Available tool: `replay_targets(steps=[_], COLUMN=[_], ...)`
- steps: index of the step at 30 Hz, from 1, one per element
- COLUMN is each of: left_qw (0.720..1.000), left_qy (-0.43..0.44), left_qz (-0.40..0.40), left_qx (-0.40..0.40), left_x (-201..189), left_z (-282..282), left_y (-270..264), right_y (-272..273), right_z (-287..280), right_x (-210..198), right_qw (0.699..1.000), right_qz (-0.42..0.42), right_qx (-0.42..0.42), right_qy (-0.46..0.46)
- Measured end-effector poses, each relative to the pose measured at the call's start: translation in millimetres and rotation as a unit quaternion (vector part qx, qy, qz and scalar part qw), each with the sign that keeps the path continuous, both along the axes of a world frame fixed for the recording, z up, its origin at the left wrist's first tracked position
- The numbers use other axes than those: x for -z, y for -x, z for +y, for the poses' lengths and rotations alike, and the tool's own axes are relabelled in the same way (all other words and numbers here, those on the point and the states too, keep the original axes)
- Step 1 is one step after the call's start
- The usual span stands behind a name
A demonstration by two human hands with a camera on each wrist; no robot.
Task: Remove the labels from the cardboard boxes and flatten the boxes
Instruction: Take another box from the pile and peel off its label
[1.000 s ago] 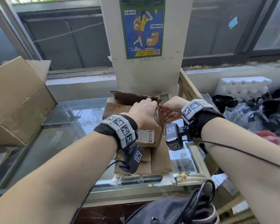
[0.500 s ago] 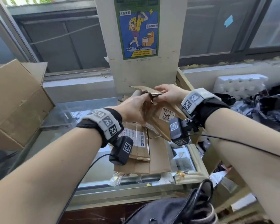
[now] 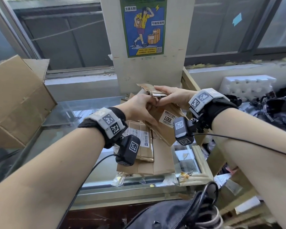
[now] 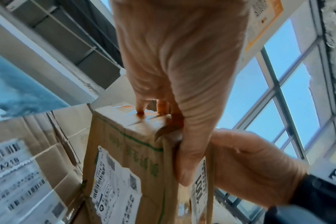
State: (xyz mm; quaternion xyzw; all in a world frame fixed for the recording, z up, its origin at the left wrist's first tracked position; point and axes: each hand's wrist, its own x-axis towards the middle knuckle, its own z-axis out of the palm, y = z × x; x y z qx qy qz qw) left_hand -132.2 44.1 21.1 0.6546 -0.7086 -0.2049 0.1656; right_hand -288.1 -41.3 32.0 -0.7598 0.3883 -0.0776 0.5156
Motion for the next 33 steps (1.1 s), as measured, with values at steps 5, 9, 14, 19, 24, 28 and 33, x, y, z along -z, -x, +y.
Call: replay_targets(steps=[5, 9, 14, 19, 24, 28, 33], left_qw=[0.989, 0.959, 0.935, 0.938, 0.965, 0.983, 0.985], left_qy=[0.024, 0.015, 0.004, -0.002, 0.02, 0.026, 0.037], left_qz=[0.135, 0.275, 0.346, 0.324, 0.223, 0.124, 0.091], left_qx=[-0.046, -0.061, -0.082, -0.126, -0.14, -0.13, -0.144], left_x=[-4, -8, 7, 28, 30, 30, 27], left_z=[-1, -1, 2, 5, 7, 13, 18], left_y=[-4, -9, -7, -12, -23, -26, -29], right_y=[2, -2, -13, -30, -51, -68, -73], right_z=[3, 4, 4, 8, 1, 3, -2], right_x=[-10, -33, -40, -11, -3, 1, 2], right_qw=[0.998, 0.994, 0.98, 0.984, 0.984, 0.969, 0.97], right_qz=[-0.004, 0.04, 0.141, 0.117, 0.118, 0.203, 0.202], right_qx=[0.017, 0.016, -0.004, 0.066, 0.099, 0.049, 0.058], right_qy=[0.064, 0.097, 0.143, 0.115, 0.093, 0.133, 0.126])
